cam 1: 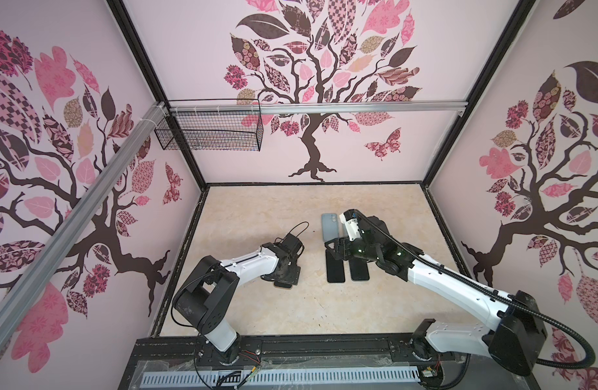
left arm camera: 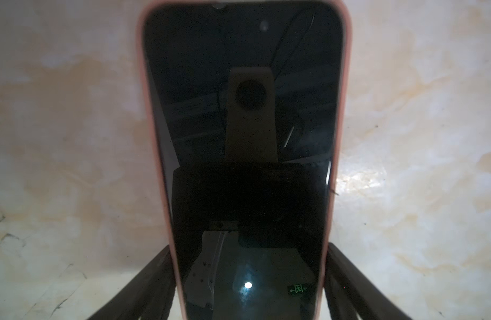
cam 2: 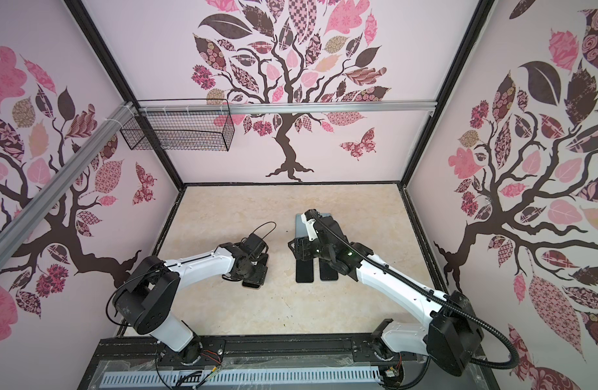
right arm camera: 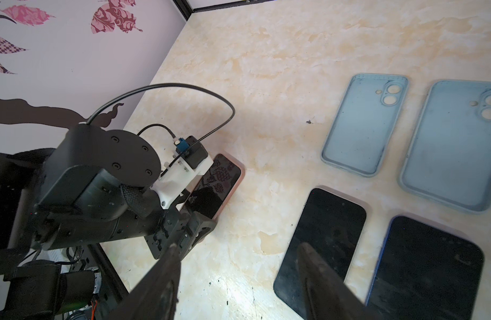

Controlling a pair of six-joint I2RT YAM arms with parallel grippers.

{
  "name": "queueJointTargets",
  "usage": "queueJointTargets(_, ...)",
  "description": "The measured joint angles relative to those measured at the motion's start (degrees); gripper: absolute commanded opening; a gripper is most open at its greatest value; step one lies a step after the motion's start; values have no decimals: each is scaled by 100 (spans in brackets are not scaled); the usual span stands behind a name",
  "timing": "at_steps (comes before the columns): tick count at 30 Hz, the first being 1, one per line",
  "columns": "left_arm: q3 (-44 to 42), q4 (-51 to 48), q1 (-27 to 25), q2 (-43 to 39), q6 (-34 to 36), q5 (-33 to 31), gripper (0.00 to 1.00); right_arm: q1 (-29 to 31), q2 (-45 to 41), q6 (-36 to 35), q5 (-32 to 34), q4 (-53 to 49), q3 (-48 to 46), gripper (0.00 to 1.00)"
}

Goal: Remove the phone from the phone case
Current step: 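Lower the open left gripper around the pink-cased phone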

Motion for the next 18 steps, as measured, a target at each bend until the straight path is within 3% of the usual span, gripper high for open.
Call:
queueJointTargets(5,0,7,0,2,-7,2,77,0,0,15,2,-72,0,68)
queueJointTargets(12,0,13,2,-4,-20,0,57,0,-22,103,111,-111,-7,70)
queueJointTargets(16,0,-2,2,-28,-22,-9,46,-7,-164,282,402,-103,-151,78)
queueJointTargets(18,-22,13,2,-55,-20,-11,40,-15,-328,426,647,-96,-313,90)
